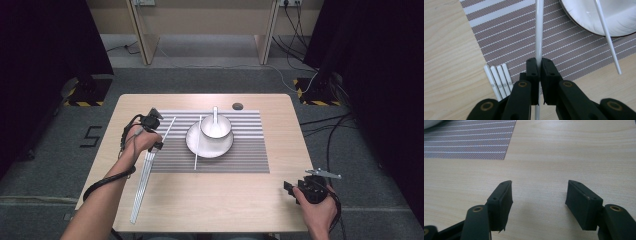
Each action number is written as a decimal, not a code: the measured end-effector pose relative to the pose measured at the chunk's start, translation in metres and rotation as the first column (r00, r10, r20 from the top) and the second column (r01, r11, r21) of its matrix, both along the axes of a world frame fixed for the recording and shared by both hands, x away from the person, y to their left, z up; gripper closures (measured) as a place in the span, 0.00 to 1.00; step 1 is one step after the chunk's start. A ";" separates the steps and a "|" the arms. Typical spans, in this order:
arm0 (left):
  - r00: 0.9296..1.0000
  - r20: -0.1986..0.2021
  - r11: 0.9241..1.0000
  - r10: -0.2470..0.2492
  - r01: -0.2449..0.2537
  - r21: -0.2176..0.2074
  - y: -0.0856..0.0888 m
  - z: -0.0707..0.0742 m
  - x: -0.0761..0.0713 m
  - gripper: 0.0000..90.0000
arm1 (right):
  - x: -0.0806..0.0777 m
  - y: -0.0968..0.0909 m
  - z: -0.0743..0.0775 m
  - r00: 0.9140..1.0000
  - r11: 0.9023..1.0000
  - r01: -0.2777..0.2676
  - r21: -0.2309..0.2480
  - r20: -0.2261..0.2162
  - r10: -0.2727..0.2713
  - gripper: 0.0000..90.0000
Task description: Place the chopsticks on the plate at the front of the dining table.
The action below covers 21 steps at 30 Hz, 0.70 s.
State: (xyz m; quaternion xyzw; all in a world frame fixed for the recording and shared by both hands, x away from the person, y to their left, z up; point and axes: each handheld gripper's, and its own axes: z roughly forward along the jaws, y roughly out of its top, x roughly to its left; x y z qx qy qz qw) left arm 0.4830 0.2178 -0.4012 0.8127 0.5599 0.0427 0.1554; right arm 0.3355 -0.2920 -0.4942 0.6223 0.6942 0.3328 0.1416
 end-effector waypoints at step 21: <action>1.000 0.007 1.000 -0.001 0.001 -0.028 -0.021 0.000 0.012 0.94 | 0.000 -0.001 0.000 1.000 1.000 -0.001 0.003 0.002 0.001 0.42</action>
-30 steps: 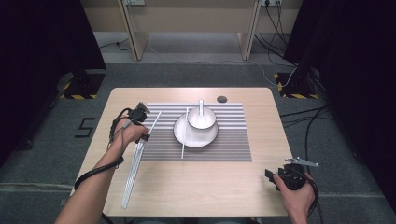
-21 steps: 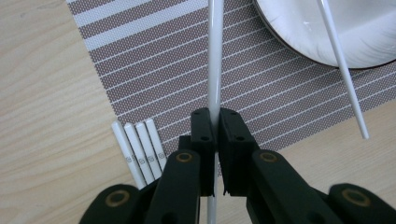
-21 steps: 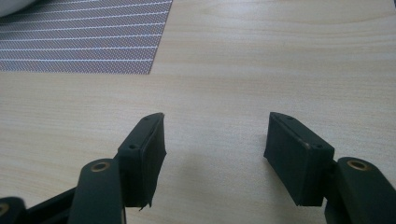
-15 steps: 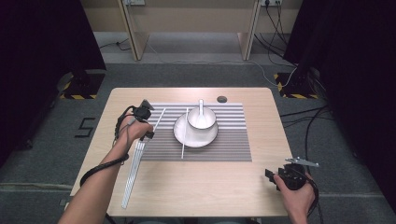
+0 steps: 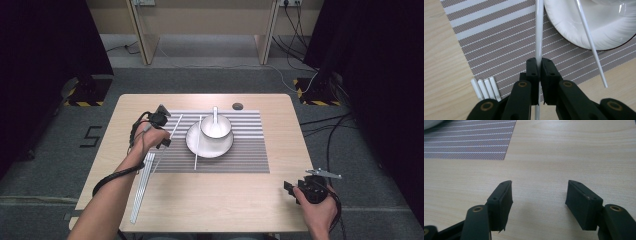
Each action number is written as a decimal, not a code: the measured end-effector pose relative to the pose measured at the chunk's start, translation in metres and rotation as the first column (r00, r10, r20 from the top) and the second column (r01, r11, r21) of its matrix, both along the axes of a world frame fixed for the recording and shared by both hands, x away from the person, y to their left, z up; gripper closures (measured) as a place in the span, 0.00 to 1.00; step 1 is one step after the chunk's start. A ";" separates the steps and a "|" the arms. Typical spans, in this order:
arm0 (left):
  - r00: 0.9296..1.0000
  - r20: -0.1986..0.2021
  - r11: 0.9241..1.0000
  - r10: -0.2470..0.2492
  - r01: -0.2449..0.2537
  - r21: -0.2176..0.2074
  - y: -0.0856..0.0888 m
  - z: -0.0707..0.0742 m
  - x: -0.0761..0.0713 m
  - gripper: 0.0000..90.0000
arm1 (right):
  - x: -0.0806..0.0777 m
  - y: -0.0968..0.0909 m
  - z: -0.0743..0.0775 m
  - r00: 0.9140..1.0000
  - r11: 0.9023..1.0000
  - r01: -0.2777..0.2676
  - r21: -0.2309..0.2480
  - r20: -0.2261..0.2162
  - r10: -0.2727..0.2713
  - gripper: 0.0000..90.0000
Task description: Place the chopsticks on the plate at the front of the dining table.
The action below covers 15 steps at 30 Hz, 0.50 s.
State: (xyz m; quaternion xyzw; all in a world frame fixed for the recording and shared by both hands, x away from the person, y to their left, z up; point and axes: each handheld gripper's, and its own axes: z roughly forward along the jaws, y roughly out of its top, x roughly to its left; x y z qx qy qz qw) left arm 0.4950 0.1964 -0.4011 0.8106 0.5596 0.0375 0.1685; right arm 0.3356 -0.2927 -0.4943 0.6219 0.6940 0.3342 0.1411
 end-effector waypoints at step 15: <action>1.000 0.012 0.999 0.019 -0.018 -0.029 -0.008 -0.001 0.007 0.94 | 0.000 -0.001 0.001 1.000 1.000 0.000 0.002 0.002 0.000 0.42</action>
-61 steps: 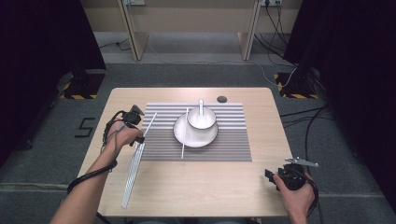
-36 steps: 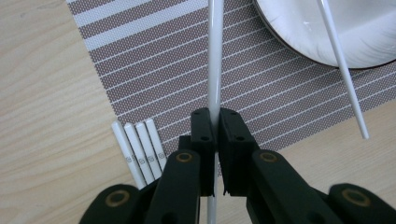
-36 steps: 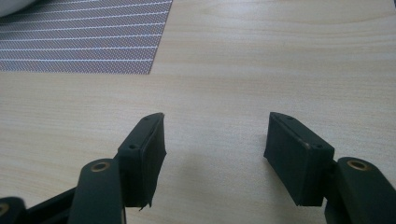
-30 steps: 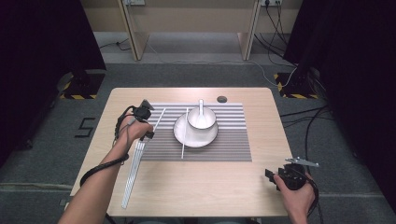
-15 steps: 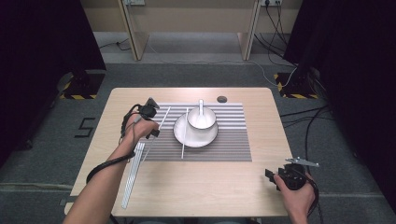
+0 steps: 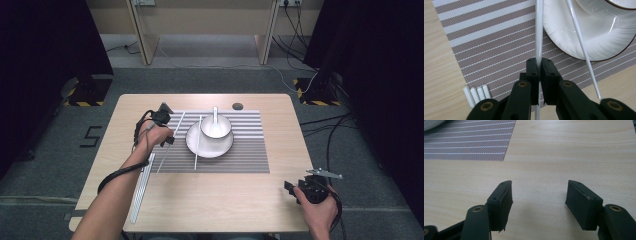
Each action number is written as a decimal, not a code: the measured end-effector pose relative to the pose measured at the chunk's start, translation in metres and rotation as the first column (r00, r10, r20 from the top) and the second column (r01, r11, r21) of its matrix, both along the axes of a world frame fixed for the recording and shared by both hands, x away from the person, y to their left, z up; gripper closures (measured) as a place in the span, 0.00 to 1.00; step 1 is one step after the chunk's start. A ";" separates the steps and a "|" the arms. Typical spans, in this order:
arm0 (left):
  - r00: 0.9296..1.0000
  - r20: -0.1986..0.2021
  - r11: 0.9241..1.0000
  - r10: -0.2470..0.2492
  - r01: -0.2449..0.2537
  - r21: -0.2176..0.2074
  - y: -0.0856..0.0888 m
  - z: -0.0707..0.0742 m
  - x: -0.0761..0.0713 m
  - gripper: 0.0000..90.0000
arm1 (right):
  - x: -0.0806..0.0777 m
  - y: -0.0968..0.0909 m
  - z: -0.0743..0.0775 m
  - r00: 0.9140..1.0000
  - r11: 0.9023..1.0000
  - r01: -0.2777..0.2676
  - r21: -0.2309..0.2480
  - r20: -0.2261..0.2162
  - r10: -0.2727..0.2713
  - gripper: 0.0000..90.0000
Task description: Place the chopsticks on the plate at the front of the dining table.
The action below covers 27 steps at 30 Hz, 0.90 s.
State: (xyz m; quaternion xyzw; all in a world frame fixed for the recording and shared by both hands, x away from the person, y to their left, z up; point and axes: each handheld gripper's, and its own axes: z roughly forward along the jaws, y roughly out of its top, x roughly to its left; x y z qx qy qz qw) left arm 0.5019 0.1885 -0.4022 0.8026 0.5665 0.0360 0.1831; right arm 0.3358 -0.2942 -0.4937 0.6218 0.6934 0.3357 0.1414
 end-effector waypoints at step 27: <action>0.999 0.001 0.996 0.044 -0.044 -0.077 -0.020 -0.007 0.014 0.94 | 0.000 0.001 0.000 1.000 1.000 -0.003 0.000 -0.001 0.003 0.42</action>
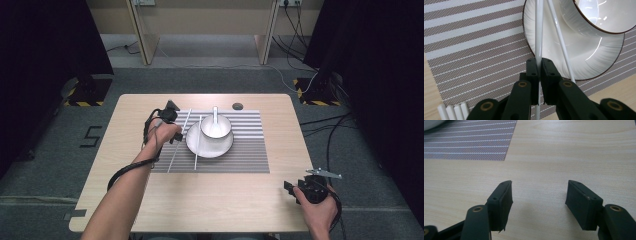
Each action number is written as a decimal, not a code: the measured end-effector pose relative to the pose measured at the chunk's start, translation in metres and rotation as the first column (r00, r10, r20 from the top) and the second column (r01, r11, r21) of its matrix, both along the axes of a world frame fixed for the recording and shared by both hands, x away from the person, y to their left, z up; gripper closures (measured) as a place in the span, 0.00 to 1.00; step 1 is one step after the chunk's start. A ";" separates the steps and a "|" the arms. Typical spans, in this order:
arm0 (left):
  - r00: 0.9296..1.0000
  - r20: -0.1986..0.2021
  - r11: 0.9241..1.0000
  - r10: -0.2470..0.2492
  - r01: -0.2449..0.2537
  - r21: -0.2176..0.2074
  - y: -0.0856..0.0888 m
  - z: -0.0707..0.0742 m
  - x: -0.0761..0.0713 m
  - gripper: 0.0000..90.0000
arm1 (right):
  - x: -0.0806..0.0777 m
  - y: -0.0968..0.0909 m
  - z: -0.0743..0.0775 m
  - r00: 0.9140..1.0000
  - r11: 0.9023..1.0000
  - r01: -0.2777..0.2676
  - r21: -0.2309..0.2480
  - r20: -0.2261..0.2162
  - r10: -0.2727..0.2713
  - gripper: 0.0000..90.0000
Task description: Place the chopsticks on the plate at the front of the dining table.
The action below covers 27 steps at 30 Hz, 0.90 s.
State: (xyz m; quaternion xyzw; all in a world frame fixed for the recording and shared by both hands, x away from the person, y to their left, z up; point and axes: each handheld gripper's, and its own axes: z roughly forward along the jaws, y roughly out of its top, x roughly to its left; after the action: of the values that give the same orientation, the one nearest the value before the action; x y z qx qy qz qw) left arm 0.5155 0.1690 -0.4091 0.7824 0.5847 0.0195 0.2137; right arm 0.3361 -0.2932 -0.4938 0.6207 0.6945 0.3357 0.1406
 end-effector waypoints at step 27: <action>0.999 0.008 0.996 0.032 -0.032 -0.085 -0.010 -0.014 0.011 0.94 | 0.001 0.002 0.000 1.000 1.000 -0.012 -0.005 0.000 0.012 0.42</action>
State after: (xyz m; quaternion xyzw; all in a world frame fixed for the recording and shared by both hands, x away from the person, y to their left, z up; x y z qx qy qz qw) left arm 0.5266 0.1594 -0.4227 0.7631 0.5964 0.0015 0.2491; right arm 0.3368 -0.2913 -0.4940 0.6158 0.6992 0.3349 0.1403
